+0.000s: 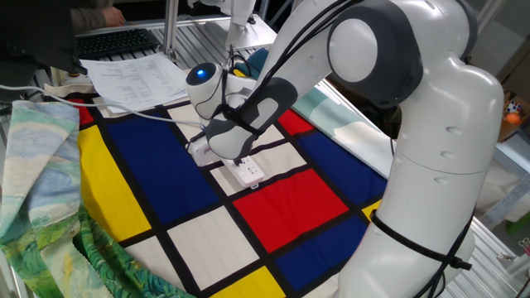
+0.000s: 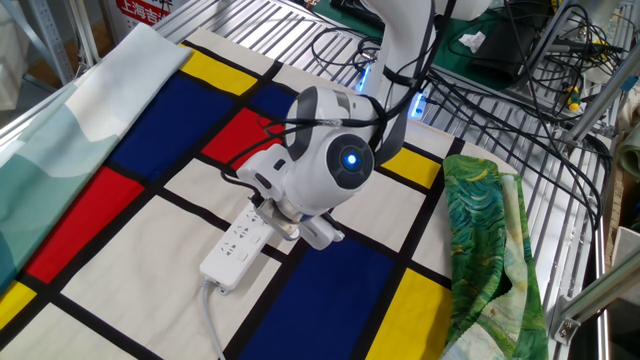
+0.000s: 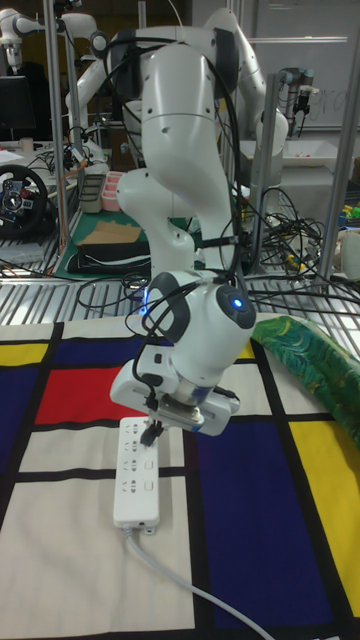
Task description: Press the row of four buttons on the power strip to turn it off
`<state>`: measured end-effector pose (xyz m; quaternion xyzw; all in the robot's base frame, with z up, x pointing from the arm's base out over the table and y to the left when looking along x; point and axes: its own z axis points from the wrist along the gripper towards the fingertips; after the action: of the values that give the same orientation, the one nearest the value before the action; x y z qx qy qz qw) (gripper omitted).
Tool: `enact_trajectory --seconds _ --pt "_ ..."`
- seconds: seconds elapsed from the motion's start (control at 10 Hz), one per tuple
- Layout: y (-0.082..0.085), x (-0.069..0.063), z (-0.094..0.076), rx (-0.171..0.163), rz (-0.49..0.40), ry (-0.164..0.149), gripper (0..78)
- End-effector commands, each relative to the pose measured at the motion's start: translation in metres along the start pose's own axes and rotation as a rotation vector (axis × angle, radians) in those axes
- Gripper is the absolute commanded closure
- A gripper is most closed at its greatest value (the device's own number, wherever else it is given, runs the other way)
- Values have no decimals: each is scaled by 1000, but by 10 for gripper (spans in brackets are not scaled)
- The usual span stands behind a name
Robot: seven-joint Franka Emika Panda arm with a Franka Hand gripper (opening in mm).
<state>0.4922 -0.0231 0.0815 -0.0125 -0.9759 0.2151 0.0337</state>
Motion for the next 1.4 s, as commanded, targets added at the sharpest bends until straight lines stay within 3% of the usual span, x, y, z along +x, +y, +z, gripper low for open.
enact_trajectory --seconds 0.1,0.8,1.4 --pt "1 0 1 0 1 1 776" --pt "1 0 6 1 0 0 776" --pt "-16 2 -16 -11 -22 29 776"
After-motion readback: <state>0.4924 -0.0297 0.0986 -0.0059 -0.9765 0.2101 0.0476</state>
